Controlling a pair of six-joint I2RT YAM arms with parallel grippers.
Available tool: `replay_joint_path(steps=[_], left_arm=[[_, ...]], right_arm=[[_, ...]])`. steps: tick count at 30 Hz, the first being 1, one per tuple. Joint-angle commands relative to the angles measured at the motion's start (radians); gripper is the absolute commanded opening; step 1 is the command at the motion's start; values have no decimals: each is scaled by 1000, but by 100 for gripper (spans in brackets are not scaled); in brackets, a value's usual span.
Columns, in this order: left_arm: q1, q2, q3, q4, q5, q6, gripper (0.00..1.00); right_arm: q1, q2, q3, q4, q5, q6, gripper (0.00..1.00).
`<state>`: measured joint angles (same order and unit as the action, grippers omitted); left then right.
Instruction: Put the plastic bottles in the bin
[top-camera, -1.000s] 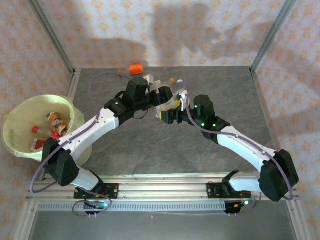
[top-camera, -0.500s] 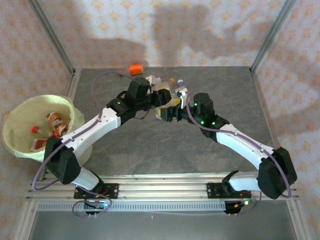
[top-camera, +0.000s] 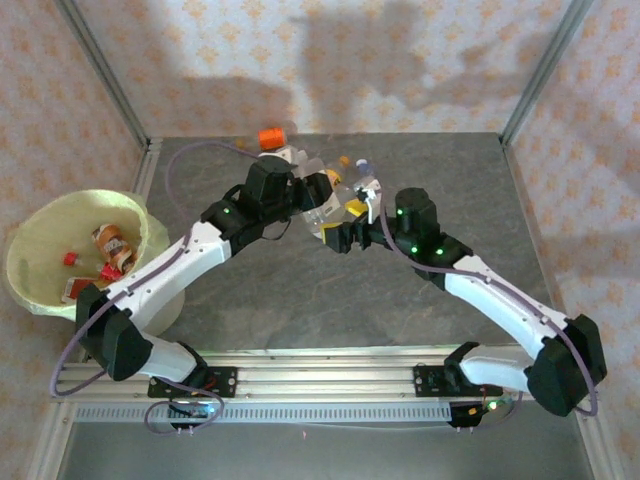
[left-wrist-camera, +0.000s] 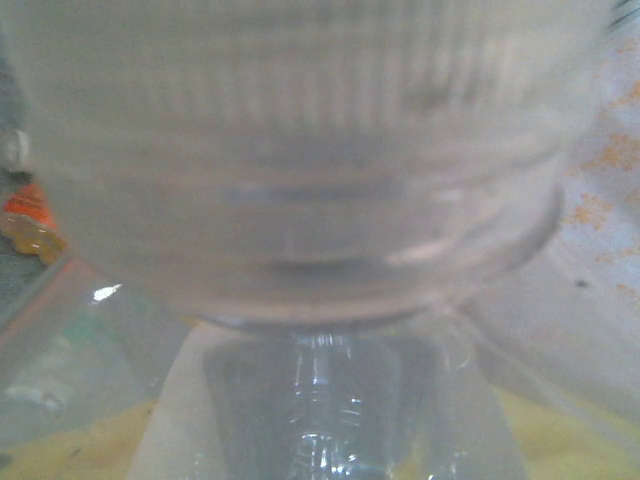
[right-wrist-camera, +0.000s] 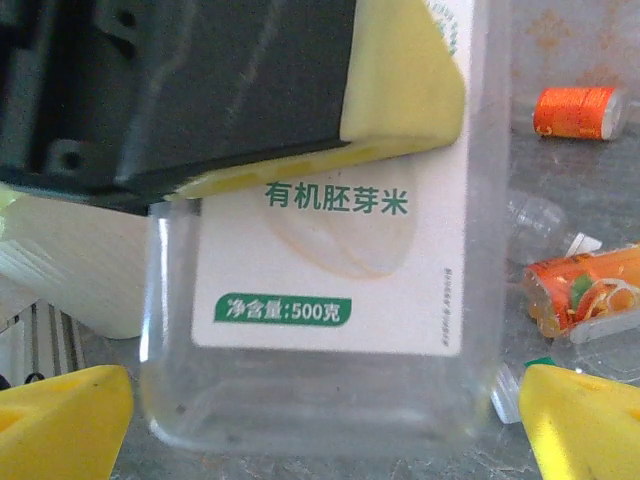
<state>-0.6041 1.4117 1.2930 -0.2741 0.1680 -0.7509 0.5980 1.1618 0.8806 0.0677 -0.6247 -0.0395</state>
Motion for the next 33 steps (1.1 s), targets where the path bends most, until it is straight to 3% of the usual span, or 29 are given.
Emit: replay_joint_path(steps=[1,6,13,16,24,33], left_arm=[[5,-66,44,-85,-111,74,58],[20,-145,71,-188,-272,139,58],[56,-267,96,-319,-425,206,58],[79,-312,107,-379,-487,211,56],[186,-363,97,-433,-529,158,44],[299,-386,254,-545,-754,286,40]], right_arm=[[6,-47,-11,-32,44,-42,99],[5,-80,-24,-21,156,-41,99],[6,-97,-41,-25,457,10,99],[6,-100,-59,-21,529,25,99],[5,-82,-58,-8,543,39,99],[5,-57,-55,-11,532,39,99]])
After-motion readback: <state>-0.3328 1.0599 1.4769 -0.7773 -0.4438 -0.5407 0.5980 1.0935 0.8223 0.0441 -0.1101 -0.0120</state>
